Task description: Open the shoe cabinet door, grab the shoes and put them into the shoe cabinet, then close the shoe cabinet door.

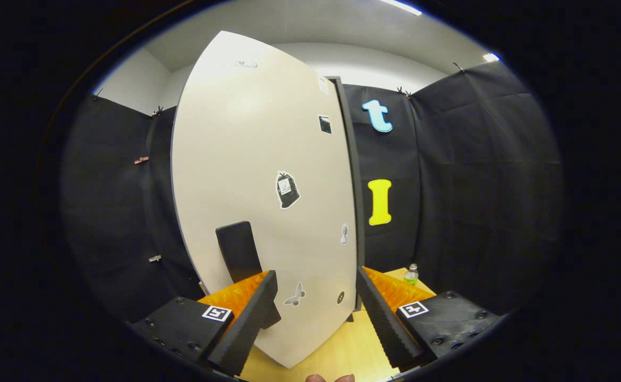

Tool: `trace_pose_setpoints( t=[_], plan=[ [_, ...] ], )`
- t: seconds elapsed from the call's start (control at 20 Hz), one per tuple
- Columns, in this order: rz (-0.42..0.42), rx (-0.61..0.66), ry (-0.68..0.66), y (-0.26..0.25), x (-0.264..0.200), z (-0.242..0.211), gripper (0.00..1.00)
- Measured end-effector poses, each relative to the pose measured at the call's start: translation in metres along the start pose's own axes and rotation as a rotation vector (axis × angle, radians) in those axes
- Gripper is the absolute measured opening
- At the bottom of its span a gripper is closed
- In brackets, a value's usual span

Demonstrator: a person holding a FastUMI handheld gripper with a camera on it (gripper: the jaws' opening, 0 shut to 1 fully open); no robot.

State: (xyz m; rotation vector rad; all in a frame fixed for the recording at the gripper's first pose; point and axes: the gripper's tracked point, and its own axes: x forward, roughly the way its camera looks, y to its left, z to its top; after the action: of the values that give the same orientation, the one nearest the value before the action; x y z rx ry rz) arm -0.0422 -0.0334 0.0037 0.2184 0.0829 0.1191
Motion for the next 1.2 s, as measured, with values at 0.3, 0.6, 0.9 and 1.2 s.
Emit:
trace_pose_setpoints(
  t=[0.3,0.6,0.9,1.2],
  plan=[
    [0.103,-0.007,0.004,0.065,0.025,-0.002,0.98],
    [0.086,-0.018,-0.011,0.065,0.033,0.004,0.98],
    [0.058,-0.005,-0.008,0.050,0.036,0.003,0.98],
    [0.046,-0.010,-0.014,0.044,0.035,0.005,0.98]
  ],
)
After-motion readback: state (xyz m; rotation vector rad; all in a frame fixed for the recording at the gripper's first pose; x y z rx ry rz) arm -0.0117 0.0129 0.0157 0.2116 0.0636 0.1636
